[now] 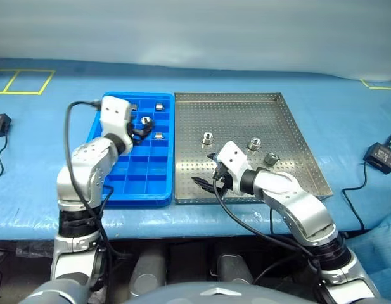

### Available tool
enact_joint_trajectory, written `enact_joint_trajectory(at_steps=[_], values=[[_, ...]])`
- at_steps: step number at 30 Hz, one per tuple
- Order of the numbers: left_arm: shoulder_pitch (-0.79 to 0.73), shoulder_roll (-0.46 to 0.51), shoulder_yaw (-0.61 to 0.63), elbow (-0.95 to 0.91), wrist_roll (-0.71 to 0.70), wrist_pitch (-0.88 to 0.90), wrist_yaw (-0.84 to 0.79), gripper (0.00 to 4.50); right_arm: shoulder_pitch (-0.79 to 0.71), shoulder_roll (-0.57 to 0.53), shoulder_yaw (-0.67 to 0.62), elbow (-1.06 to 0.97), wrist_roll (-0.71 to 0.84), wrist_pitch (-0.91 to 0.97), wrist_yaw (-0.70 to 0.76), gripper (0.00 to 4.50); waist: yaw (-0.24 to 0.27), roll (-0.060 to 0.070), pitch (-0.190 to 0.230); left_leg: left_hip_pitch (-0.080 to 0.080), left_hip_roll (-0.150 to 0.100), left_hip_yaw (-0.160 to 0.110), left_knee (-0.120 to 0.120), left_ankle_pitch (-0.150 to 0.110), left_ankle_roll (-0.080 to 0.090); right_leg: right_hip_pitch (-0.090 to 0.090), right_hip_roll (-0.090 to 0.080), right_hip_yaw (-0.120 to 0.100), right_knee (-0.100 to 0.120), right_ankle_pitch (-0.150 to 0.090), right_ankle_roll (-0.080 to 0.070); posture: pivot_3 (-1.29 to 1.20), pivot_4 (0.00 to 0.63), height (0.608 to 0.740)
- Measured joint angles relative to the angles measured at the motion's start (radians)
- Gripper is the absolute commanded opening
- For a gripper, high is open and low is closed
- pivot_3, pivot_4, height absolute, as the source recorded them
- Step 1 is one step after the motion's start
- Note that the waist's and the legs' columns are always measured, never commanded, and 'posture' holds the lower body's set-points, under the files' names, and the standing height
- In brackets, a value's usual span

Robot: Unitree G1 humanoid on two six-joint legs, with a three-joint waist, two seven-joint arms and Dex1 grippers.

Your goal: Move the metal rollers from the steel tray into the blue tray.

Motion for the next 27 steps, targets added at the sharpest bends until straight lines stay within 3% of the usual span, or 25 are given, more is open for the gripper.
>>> enact_joint_trajectory(at_steps=[8,16,27], values=[[-0.227,-0.023,-0.218,0.418,0.100,-0.159,-0.109,3.37,0.028,0.010,0.005,-0.013,-0.016,0.004,-0.037,4.50,-0.022,0.000,0.000,-0.002,0.000,0.000,0.000,0.000,0.001,-0.002,0.001,0.000,-0.001,0.000,0.000,-0.09,0.150,0.740],[-0.366,-0.126,-0.242,0.810,0.161,-0.288,-0.125,3.37,0.084,0.020,0.003,-0.075,-0.015,0.026,-0.077,4.50,-0.055,0.000,0.000,-0.004,-0.001,0.000,0.001,-0.001,0.002,-0.002,0.000,0.000,-0.002,0.001,0.002,-0.16,0.150,0.740],[-0.438,-0.184,-0.221,1.059,0.195,-0.382,-0.122,3.37,0.119,0.021,-0.006,-0.111,-0.014,0.042,-0.106,4.50,-0.091,0.000,0.000,-0.004,0.000,0.000,0.001,-0.001,0.002,-0.002,0.000,0.001,-0.002,0.001,0.002,-0.18,0.150,0.740]])
